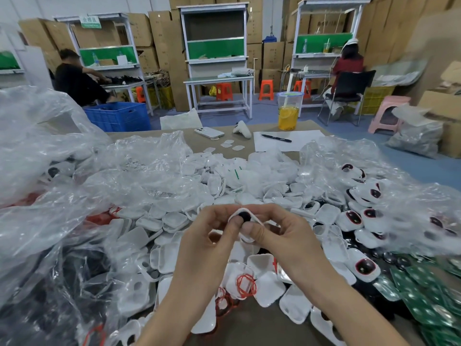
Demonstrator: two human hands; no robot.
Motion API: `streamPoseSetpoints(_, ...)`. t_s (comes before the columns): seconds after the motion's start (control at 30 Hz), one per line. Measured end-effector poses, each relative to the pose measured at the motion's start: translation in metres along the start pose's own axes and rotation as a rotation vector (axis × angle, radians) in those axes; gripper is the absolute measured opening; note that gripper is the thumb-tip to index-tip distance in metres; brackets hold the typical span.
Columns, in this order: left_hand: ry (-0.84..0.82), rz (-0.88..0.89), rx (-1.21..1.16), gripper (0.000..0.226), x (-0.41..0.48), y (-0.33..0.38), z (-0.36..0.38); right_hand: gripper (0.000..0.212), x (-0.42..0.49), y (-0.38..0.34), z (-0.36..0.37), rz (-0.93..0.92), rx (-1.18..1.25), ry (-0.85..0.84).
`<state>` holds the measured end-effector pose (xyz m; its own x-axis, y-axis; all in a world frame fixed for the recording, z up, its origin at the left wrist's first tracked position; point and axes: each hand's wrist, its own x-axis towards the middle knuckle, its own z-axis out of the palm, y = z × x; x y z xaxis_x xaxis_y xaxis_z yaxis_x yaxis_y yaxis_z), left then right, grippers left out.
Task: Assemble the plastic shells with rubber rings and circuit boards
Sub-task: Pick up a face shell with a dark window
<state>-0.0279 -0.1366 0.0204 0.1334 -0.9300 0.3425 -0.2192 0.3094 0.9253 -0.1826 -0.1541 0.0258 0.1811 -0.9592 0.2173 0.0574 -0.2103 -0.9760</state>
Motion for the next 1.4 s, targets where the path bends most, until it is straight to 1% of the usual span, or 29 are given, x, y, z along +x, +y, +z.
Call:
streamPoseSetpoints(0.03,0.02,0.015,0.007,0.014,-0.001,-0.001,0.002,0.019,0.001,0.001,0.0,0.0,-0.01,-0.001)
streamPoseSetpoints(0.13,0.045,0.116,0.107,0.023,-0.003,-0.003,0.005,0.022,0.002,0.003,-0.001,-0.014,-0.068,-0.013)
streamPoseSetpoints(0.2,0.016,0.187,0.181,0.024,-0.005,-0.005,0.006,0.024,0.002,0.005,-0.004,-0.031,-0.145,-0.023)
streamPoseSetpoints(0.3,-0.033,0.221,0.226,0.026,-0.005,-0.004,0.004,0.018,0.003,0.007,-0.01,-0.048,-0.237,-0.015)
streamPoseSetpoints(0.37,-0.044,0.236,0.291,0.023,-0.006,-0.004,0.004,0.017,0.005,0.007,-0.015,-0.074,-0.254,0.02)
streamPoseSetpoints(0.43,-0.069,0.264,0.407,0.02,-0.009,-0.004,0.004,0.017,0.008,0.005,-0.023,-0.114,-0.229,0.105)
streamPoseSetpoints(0.5,-0.132,0.314,0.515,0.021,-0.011,-0.004,0.005,0.014,0.011,0.002,-0.032,-0.125,-0.106,0.221)
streamPoseSetpoints(0.63,-0.312,0.498,0.756,0.026,-0.018,-0.004,0.013,0.011,0.013,-0.005,-0.044,-0.128,0.088,0.409)
streamPoseSetpoints(0.73,-0.503,0.528,0.865,0.038,-0.023,-0.006,0.017,0.011,0.013,-0.008,-0.047,-0.121,0.139,0.475)
streamPoseSetpoints(0.83,-0.573,0.556,0.919,0.036,-0.026,-0.008,0.019,0.011,0.014,-0.009,-0.047,-0.134,0.163,0.488)
streamPoseSetpoints(0.9,-0.587,0.538,0.931,0.034,-0.024,-0.009,0.018,0.012,0.014,-0.009,-0.047,-0.129,0.16,0.495)
streamPoseSetpoints(1.03,-0.581,0.47,0.948,0.038,-0.019,-0.01,0.009,0.011,0.014,-0.008,-0.047,-0.111,0.125,0.507)
streamPoseSetpoints(1.17,-0.521,0.468,0.987,0.026,-0.017,-0.008,0.0,0.011,0.014,-0.006,-0.048,-0.104,0.155,0.521)
streamPoseSetpoints(1.4,-0.406,0.408,1.047,0.024,-0.018,-0.004,-0.004,0.012,0.015,-0.004,-0.05,-0.096,0.189,0.509)
